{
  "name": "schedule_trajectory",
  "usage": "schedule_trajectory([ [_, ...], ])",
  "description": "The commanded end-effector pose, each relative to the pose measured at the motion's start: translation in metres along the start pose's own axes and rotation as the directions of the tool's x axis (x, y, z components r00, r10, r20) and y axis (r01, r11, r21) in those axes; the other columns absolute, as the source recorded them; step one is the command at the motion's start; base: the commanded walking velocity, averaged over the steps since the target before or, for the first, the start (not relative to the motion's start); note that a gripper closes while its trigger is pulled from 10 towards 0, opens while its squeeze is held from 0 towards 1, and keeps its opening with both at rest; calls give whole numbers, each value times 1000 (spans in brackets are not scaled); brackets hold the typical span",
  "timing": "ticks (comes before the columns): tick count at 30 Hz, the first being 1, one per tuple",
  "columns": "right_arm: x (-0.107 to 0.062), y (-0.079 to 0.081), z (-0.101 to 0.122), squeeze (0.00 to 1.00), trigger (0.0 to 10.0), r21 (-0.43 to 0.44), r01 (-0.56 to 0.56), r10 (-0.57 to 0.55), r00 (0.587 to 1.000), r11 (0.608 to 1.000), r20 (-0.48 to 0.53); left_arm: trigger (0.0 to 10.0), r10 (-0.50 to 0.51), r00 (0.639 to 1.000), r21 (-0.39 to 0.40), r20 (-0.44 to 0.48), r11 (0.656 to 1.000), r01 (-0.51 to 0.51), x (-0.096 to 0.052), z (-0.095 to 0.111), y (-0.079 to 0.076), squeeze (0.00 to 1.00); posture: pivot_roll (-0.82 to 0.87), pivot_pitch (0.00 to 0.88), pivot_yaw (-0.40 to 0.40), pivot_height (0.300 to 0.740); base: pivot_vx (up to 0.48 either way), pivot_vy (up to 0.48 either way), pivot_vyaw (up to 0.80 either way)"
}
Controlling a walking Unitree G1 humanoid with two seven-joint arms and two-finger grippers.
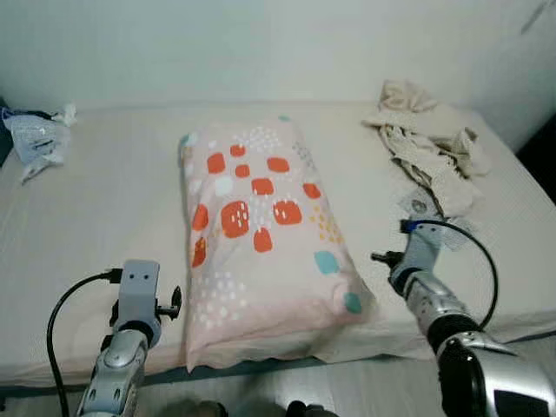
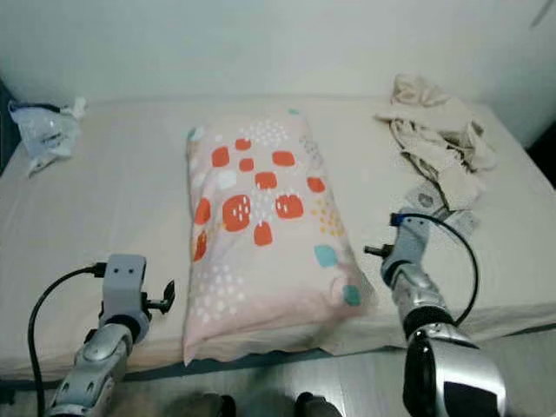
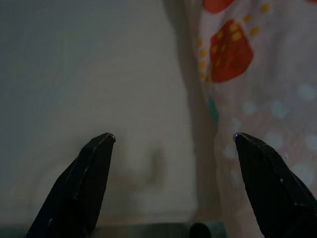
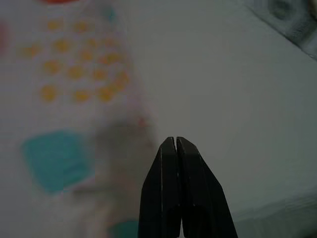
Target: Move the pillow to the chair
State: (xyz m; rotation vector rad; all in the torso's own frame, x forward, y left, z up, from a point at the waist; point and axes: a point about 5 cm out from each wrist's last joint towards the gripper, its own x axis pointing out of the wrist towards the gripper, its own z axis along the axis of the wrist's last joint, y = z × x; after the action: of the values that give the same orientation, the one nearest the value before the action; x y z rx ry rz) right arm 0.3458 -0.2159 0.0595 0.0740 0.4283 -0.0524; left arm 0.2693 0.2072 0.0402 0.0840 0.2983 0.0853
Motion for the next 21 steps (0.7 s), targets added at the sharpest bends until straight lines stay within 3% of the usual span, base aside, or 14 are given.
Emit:
schedule_trajectory([
  [1, -2, 28, -14, 0, 10000, -98, -117, 120, 992, 988, 26, 10000, 8, 999, -29, -43, 1000, -9, -4, -18, -4, 0, 71, 54, -54, 740, 0, 0, 0],
  [3, -5, 60, -27, 0, 10000, -155, -242, 251, 967, 958, 39, 10000, 35, 998, -47, -46, 998, -38, -3, -21, -5, 0, 64, 38, -71, 740, 0, 0, 0],
  [7, -10, 77, -37, 0, 10000, -168, -284, 295, 955, 944, 44, 10000, 71, 997, -77, -23, 994, -73, -1, -20, -7, 0, 68, 33, -98, 740, 0, 0, 0],
  [11, -11, 78, -39, 0, 10000, -185, -276, 290, 955, 943, 57, 10000, 90, 996, -84, -6, 992, -90, -1, -18, -7, 0, 66, 37, -99, 740, 0, 0, 0],
  [12, -12, 75, -39, 0, 10000, -227, -256, 280, 956, 940, 81, 10000, 87, 996, -87, -3, 992, -87, -2, -19, -7, 0, 63, 40, -82, 740, 0, 0, 0],
  [15, -14, 73, -40, 0, 10000, -248, -238, 271, 957, 939, 106, 10000, 68, 998, -90, 13, 994, -67, -5, -20, -6, 0, 42, 42, -49, 740, 0, 0, 0],
  [21, -20, 64, -53, 0, 10000, -227, -223, 250, 963, 948, 100, 10000, 74, 997, -72, 12, 995, -73, -8, -25, -1, 0, 32, 37, -29, 740, 0, 0, 0],
])
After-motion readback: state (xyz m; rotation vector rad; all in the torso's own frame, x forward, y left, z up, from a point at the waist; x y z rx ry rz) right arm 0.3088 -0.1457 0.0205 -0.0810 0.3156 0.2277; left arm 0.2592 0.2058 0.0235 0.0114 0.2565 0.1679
